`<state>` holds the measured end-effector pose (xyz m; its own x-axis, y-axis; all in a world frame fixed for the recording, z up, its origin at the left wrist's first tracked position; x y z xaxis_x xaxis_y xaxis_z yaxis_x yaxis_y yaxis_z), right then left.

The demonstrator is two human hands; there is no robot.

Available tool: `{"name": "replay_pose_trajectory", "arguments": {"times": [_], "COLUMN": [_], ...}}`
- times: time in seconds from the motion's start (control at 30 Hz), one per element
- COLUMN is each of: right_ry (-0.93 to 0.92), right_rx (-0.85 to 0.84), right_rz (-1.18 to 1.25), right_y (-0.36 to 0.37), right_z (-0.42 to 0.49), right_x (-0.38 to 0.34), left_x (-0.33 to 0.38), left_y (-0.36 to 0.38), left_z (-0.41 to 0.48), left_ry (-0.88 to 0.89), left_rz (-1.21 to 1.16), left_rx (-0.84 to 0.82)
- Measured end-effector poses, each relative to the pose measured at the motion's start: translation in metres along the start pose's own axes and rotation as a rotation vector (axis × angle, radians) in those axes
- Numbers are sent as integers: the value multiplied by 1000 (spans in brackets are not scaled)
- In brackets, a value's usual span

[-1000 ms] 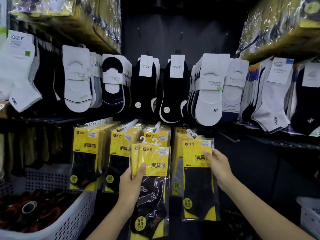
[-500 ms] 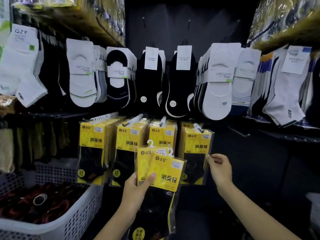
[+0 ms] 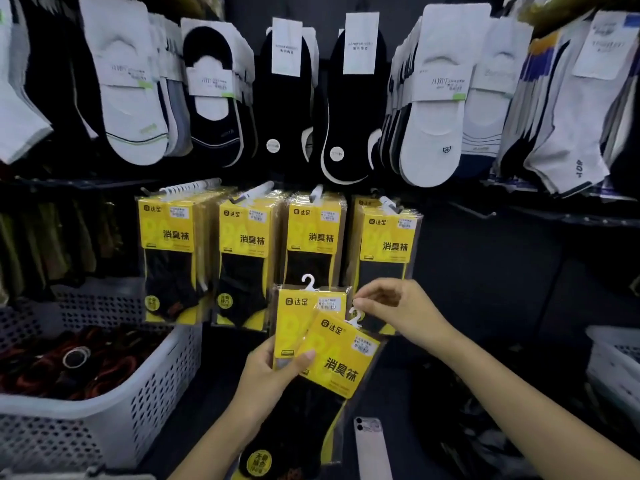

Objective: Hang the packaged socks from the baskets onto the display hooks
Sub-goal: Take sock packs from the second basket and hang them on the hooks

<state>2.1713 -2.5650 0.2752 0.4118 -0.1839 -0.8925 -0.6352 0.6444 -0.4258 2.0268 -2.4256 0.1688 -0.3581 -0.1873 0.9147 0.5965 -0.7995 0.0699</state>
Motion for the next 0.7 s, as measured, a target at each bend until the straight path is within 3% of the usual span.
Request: {"name": "replay_pose_trajectory", "arguments": {"times": [0.13,0.23,0.43,0.7], "right_ry": [18,7,16,56], "right_rx": [-64,-22,70,-8], "right_rz": [-73,-134,38,39], "right_y": [6,7,13,11], "right_z": [-2,-3,-5,-3], "right_x": [0,1,2,-4], "left_x": [-3,-5,2,9], "left_y": [-1,-1,1,-1], "left_z": [-2,-4,-3,-1], "left_ry": [-8,-5,26,46], "left_rz": [-2,-16,-45,-61], "left_rx": [-6,-19,-49,-1]}}
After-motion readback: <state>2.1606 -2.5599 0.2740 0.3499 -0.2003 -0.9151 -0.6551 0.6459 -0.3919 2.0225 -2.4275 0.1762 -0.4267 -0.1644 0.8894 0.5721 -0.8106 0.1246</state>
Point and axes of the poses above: each hand's wrist, its own z-axis towards the middle knuckle, its own y-axis out of the palm, x = y × z, the point moved 6 cm from there along z, towards the middle knuckle, and after that the axes turned 15 degrees about y, right-handed, at the moved point
